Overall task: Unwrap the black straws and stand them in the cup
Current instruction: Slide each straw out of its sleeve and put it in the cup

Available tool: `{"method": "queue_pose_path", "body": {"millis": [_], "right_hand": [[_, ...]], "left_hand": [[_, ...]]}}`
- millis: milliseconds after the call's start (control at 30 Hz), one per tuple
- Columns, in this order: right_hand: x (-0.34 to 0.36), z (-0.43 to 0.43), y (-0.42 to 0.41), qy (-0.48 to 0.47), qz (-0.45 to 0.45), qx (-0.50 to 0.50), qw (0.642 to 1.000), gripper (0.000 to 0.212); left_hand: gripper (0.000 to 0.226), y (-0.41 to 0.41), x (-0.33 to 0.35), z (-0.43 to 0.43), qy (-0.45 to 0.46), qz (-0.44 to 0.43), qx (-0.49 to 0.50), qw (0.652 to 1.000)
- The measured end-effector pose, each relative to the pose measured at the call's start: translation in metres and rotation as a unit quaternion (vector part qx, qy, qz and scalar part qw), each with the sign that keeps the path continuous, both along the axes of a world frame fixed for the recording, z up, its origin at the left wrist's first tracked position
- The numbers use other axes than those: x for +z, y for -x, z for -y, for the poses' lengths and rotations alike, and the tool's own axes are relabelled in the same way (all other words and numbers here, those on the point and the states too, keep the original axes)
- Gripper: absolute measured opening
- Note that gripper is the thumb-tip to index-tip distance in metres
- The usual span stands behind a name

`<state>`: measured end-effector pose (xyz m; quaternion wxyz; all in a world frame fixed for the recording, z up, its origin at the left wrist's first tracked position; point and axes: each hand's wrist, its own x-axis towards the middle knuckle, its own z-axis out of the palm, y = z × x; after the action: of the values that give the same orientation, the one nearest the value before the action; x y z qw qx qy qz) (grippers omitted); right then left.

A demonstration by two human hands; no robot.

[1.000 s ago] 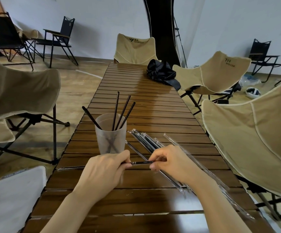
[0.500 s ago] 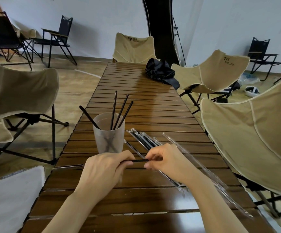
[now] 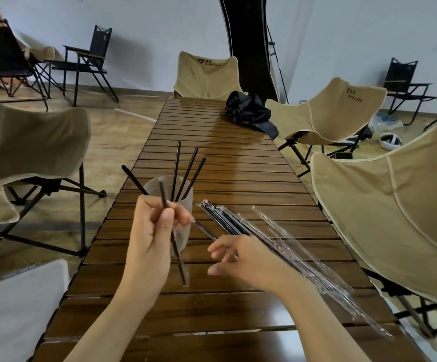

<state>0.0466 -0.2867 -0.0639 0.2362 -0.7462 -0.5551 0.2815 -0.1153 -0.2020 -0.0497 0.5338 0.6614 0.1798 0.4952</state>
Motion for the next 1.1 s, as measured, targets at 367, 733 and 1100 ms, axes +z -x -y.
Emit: {"method": "queue_pose_path", "body": {"millis": [367,733,1100], "right_hand": [[-0.006,0.000,0.003,0.016,-0.008,0.051,0.999,0.014],[0.009,0.026,-0.054,-0.045,0.047,-0.044,0.997,0.012],[0.015,0.025,-0.049,-0.074,0.088,-0.045,0.992,0.012]], "left_hand": [[0.013,0.007,0.001,-0.013,0.197,0.108,-0.045,0.973],[0.015,0.035,0.000,-0.028,-0.058,-0.298,0.040,0.952],[0.006,0.029,-0.021,-0.029,-0.185,-0.479,0.001,0.858]]}}
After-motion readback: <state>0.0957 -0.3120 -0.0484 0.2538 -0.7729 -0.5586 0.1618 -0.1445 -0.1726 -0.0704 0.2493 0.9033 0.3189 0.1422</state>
